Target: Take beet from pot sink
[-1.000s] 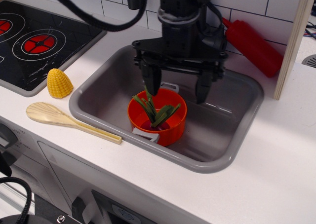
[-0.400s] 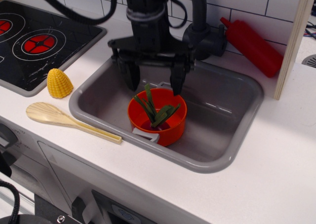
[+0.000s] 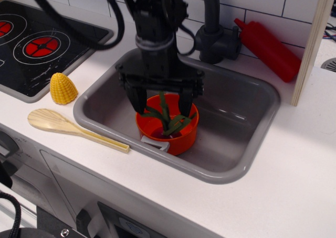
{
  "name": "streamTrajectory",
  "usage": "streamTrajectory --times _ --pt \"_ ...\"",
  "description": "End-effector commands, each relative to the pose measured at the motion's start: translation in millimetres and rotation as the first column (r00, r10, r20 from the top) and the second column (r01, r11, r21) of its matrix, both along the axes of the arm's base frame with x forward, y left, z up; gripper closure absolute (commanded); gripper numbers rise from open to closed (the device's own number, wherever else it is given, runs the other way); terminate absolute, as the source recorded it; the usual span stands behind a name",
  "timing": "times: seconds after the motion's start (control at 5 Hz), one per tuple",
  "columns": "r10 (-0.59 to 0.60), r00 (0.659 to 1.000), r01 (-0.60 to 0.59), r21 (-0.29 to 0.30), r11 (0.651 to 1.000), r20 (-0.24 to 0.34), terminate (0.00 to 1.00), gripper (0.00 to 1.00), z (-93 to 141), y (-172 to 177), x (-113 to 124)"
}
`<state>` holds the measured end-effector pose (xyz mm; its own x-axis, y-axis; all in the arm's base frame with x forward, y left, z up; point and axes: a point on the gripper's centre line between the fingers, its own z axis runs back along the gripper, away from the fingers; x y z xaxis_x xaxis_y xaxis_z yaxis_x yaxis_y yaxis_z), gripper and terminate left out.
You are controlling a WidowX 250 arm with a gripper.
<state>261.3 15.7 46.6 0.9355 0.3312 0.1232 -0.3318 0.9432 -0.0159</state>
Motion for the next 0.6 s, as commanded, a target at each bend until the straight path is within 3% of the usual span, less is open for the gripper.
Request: streamTrajectory --times 0.0,0.2,0.4 --pt "-0.005 1.0 0.004 0.042 0.999 0.024 0.0 1.0 0.8 1.1 11.3" --pt "0.013 1.0 -0.014 0.062 0.998 0.019 0.0 1.0 5.5 2.2 14.1" --pt "0.01 1.0 -0.011 0.1 0.995 0.014 0.0 0.0 10.2 0.5 16.3"
